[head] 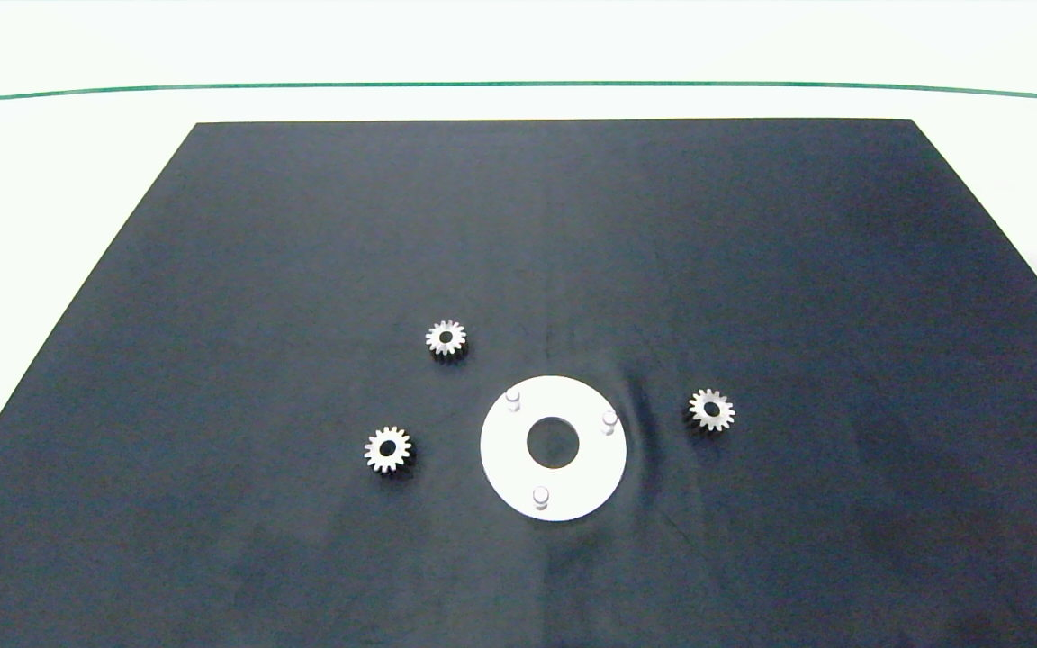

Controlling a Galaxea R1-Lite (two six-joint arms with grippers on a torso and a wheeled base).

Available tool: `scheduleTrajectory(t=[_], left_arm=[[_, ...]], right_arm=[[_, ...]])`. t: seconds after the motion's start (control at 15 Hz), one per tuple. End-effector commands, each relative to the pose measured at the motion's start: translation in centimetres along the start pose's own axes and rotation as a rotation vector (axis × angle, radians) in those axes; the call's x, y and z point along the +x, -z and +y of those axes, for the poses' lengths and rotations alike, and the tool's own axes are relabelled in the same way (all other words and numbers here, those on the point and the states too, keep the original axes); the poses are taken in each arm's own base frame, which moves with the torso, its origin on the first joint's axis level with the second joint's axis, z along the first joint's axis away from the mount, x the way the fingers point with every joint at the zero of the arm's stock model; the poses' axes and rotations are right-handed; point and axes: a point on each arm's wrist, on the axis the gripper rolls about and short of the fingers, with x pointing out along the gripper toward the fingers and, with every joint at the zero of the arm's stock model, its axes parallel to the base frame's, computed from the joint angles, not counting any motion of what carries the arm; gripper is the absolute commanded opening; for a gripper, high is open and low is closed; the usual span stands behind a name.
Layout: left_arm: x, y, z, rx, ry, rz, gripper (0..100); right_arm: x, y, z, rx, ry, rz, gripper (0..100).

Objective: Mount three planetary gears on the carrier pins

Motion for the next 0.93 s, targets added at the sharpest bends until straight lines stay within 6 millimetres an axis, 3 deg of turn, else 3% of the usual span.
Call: scheduleTrajectory(t=[0.07, 0.4, 0.93], left_arm=[[3.1, -1.8, 0.4, 0.030, 0.091, 0.077, 100], [6.5, -2.6, 0.4, 0.092, 0.141, 0.187, 100], [12.2, -4.6, -0.4, 0.076, 0.215, 0.251, 100]], right_arm=[[2.7, -2.1, -0.2, 0.017, -0.023, 0.092, 100], [4.8, -4.1, -0.4, 0.032, -0.028, 0.126, 100], [5.1, -5.1, -0.5, 0.033, -0.024, 0.112, 100]])
